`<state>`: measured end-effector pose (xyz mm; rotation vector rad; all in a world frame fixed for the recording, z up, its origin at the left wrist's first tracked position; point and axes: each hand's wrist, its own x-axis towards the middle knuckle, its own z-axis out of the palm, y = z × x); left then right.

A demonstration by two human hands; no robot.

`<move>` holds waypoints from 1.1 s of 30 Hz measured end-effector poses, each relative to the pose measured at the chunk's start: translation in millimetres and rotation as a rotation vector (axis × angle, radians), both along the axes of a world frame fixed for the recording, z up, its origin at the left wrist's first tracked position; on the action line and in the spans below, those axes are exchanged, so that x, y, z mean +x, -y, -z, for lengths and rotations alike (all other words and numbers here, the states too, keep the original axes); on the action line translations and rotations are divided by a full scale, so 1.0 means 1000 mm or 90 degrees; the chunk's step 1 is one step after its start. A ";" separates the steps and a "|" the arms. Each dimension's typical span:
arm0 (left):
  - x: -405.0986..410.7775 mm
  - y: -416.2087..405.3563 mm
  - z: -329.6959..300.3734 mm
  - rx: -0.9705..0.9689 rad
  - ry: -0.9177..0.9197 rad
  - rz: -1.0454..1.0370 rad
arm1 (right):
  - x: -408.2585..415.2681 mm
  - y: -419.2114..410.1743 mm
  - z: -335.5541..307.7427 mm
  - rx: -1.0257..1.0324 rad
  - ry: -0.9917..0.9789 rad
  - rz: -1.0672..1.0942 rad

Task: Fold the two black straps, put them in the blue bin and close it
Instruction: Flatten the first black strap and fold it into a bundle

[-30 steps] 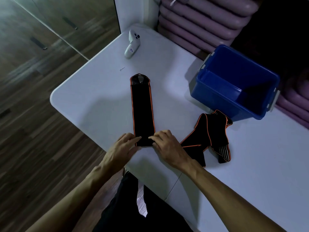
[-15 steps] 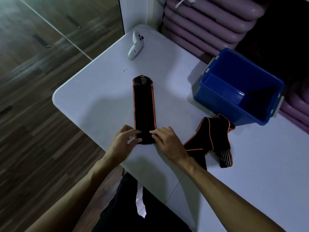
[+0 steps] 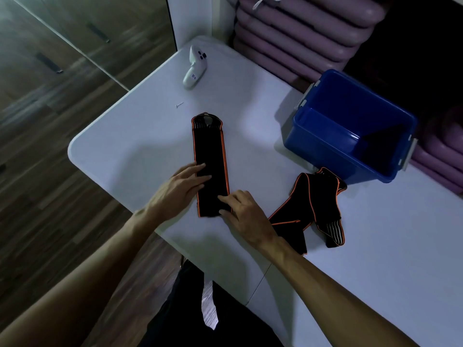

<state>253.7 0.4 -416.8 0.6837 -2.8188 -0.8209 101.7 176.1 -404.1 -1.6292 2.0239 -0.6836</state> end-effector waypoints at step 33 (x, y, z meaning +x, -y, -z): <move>-0.125 0.115 -0.048 -0.502 0.394 0.484 | -0.004 0.005 0.003 0.026 0.053 -0.004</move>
